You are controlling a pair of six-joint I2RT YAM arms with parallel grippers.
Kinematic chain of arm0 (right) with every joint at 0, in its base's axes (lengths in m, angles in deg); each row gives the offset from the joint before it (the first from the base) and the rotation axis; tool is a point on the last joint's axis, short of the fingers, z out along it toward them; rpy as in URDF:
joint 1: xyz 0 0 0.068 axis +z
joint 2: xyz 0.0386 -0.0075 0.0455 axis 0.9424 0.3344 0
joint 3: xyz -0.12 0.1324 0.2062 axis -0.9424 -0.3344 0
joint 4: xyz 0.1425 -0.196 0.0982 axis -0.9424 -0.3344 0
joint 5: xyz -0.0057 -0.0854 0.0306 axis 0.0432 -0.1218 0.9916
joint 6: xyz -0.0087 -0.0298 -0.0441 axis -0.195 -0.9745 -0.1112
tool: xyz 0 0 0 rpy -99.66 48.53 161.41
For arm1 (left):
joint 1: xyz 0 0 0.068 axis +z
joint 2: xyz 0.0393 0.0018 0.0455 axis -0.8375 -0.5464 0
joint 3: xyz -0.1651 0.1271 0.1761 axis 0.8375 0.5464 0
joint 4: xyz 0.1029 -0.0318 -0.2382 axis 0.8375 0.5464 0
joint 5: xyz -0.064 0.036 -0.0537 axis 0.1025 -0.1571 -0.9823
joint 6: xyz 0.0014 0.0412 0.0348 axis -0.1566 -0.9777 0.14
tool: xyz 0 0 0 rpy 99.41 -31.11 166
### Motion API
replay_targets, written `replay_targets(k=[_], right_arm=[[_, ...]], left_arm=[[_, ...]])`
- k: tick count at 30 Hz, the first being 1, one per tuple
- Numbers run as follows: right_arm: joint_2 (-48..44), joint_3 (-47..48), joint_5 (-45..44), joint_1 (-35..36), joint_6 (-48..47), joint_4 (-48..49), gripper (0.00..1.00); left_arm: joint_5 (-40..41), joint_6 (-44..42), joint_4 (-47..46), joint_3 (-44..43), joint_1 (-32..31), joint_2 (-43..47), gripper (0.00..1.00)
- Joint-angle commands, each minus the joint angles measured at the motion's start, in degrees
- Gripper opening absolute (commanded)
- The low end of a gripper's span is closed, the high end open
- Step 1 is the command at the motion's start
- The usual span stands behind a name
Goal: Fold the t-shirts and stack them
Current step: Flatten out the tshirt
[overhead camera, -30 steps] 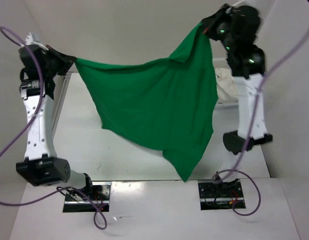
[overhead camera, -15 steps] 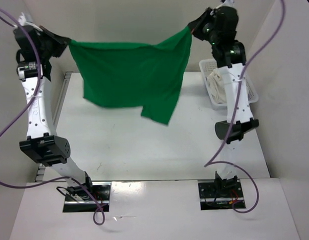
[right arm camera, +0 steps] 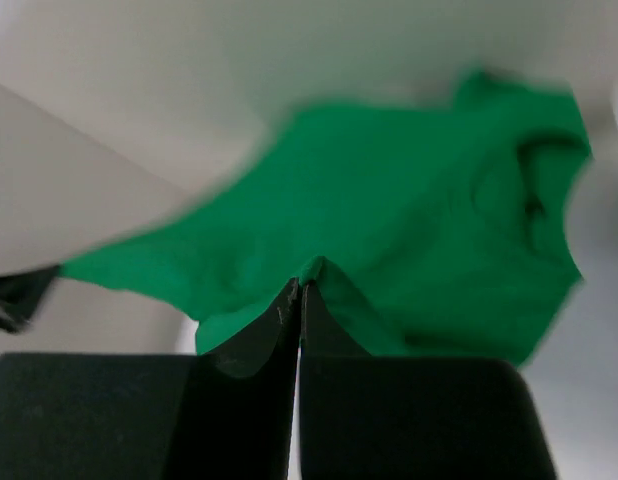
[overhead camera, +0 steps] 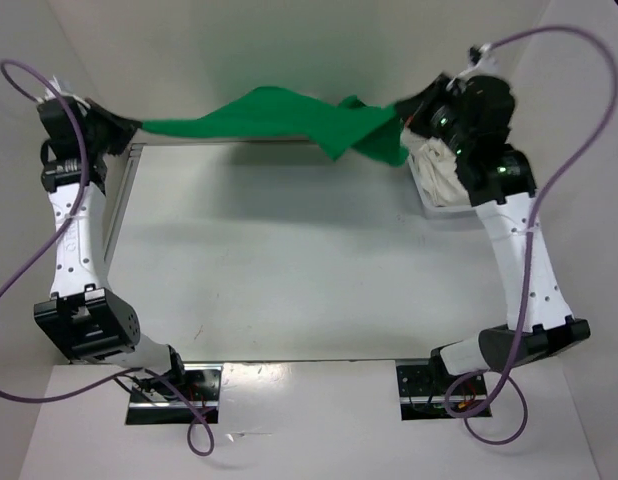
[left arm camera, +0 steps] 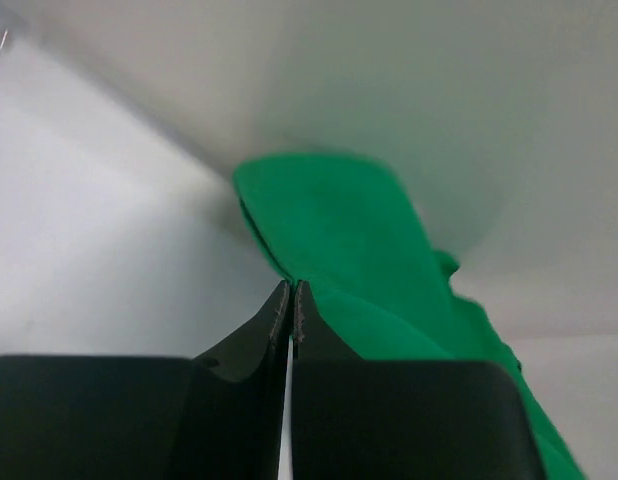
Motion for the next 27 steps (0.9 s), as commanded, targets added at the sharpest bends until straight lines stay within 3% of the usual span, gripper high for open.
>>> replay_targets(k=[1,2,5,6,10,23,27], right_arm=[[-2.65,-19.05,-0.11,-0.34,0.64,-2.57,0.00],[-6.24,-29.45,-0.10,-0.34,0.64,-2.57,0.00],[-10.57,-47.67,2.53,-0.34,3.27,-1.96,0.00],[-11.97,-51.14,3.41,-0.34,3.89,-1.96,0.00],[-14.27,-61.36,6.40,-0.34,5.74,-2.66,0.00],[-26.39,-67.17,12.99,-0.34,7.49,-18.11,0.00],[-24.13,-64.29,10.71,-0.34,6.36,-17.43,0.00]], left_arm=[[0.40,-1.93,-3.49,11.71,0.20,5.96,0.00],[0.40,-1.93,-4.45,19.40,0.20,6.94,0.00],[0.40,-2.54,-5.95,31.22,0.20,9.24,0.00],[0.40,-3.25,-6.74,38.57,0.20,10.02,0.00],[3.30,-5.36,-7.45,51.69,0.20,10.56,0.00],[5.76,-7.12,6.43,55.42,0.72,19.87,0.01],[4.36,-5.89,6.36,55.43,0.72,20.76,0.01]])
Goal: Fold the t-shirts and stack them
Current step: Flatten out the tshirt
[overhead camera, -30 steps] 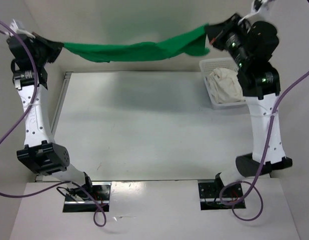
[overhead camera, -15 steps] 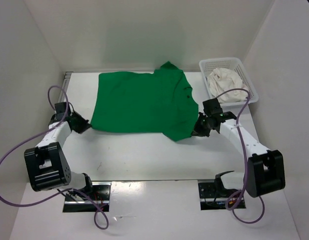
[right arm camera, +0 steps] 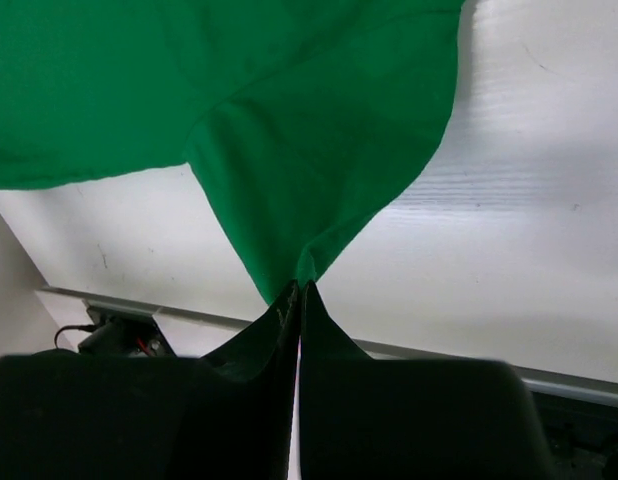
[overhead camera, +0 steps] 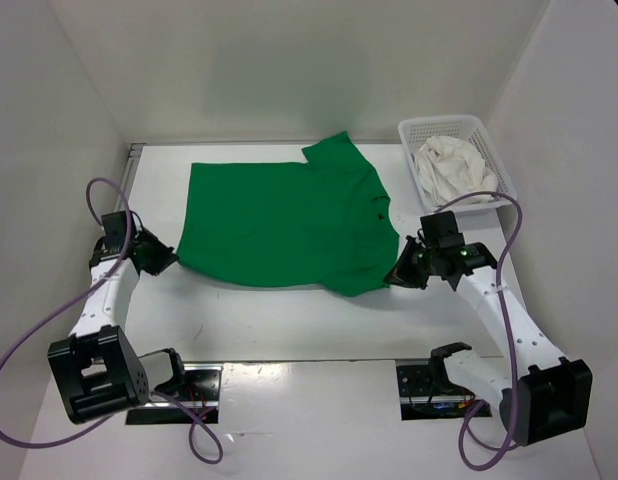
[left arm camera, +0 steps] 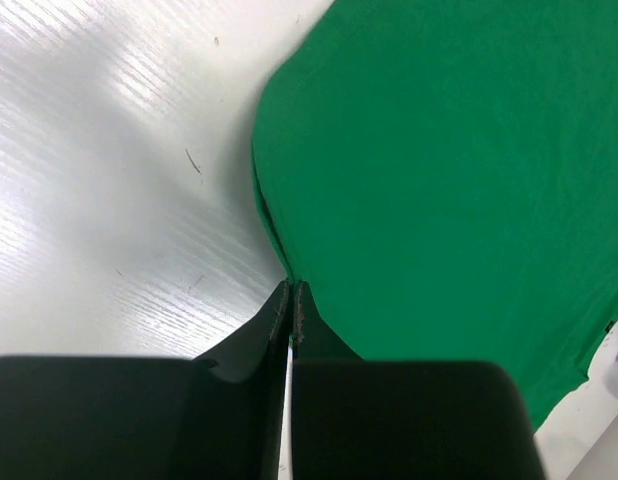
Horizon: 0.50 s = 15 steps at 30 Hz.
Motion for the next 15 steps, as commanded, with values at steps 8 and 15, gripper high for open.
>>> replay_targets(k=[8,15], right_arm=[[16.21,14.96,-8.01,-0.84,-4.35,9.49,0.00],[29.31,27.26,-10.47,-0.84,-6.28,14.24,0.00]], left_arm=[[0.52,1.16,-2.98,-7.20,0.88,-7.02,0.01],[0.52,2.30,-6.50,-12.90,0.88,-15.10,0.01]])
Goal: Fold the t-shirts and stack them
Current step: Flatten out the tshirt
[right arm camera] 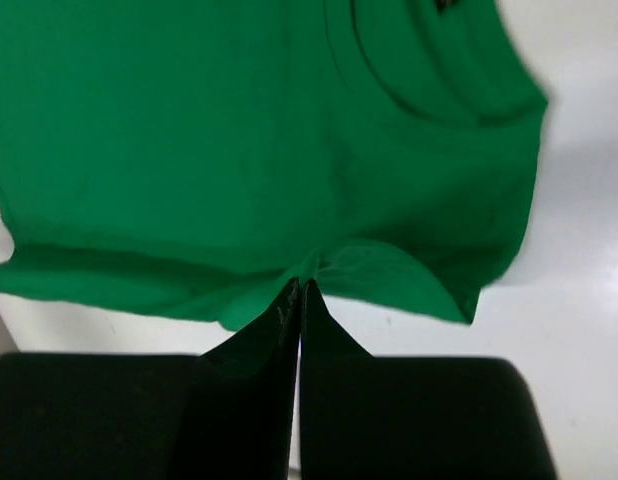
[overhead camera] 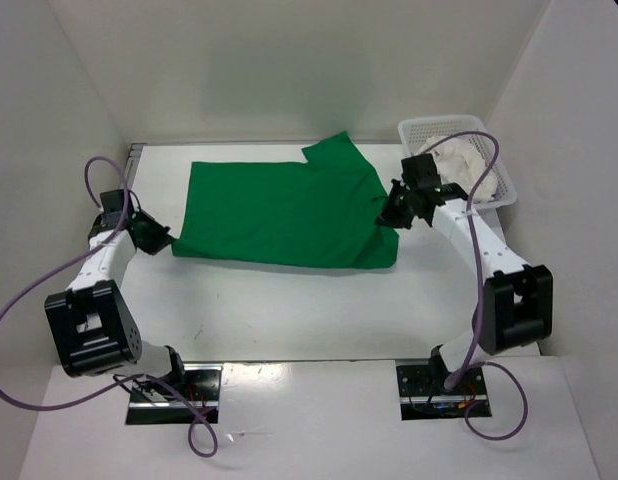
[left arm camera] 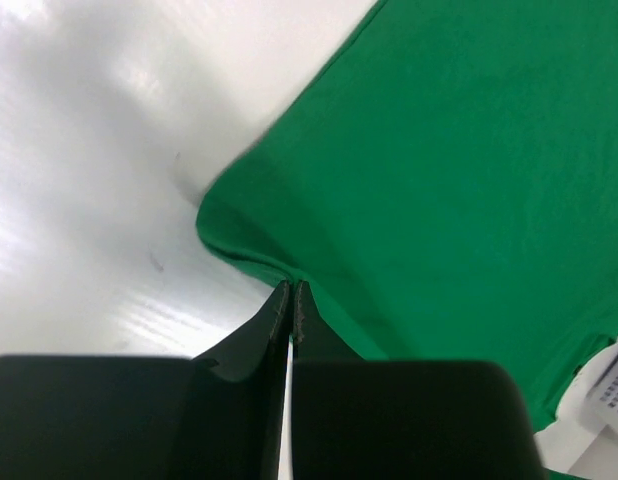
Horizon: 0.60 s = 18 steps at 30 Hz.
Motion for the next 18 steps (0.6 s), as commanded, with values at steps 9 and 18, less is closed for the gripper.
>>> replay_targets(k=[9,18], right_arm=[[15.81,16.98,-5.20,-1.48,-3.34,6.91,0.00],[28.54,29.11,-6.34,-1.48,-4.57,6.30,0.00]], left_arm=[[0.85,1.49,-6.67,-10.46,0.40,-13.39,0.00],[0.32,2.02,-7.72,-15.55,-0.13,-22.27,0.02]])
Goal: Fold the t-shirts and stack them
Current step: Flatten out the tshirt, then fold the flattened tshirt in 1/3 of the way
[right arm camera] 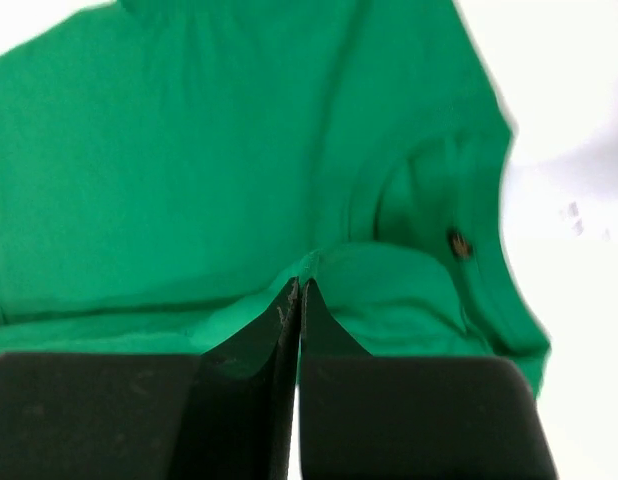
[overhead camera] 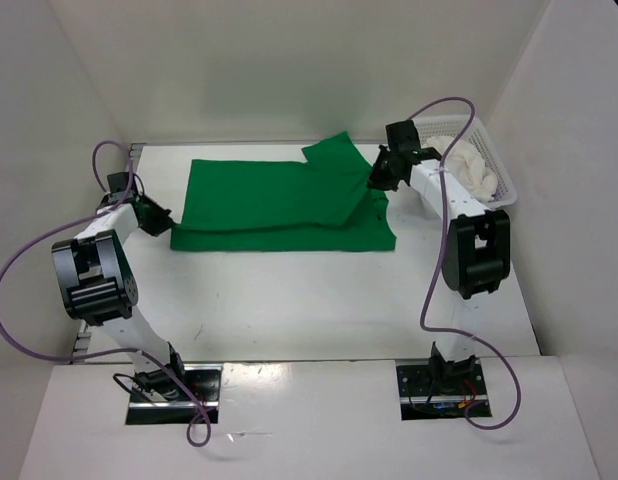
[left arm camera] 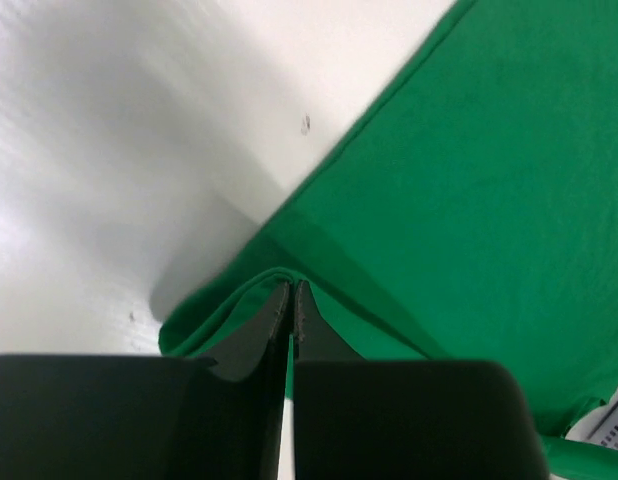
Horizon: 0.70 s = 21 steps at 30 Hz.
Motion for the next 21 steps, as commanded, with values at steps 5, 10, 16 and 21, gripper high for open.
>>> replay_targets(k=[5,10,16,21], right_arm=[[8.49,9.92,-4.14,-0.52,-2.06,0.78,0.00],[10.52,11.86,-5.20,-0.52,-1.54,-0.44,0.00],[7.02,11.26,-5.20,-0.52,-1.53,-0.98,0.31],[-4.84,-1.91,-3.89,-0.52,-1.53,2.18,0.47]], left_arm=[[-0.05,0.86,-3.31,-5.63,-0.50,-7.51,0.20],[-2.16,2.00,-4.89,-7.12,-0.50,-8.24,0.37],[0.64,2.00,-5.16,-3.36,-0.50,1.23,0.57],[0.65,1.48,-4.38,5.87,-0.50,8.64,0.53]])
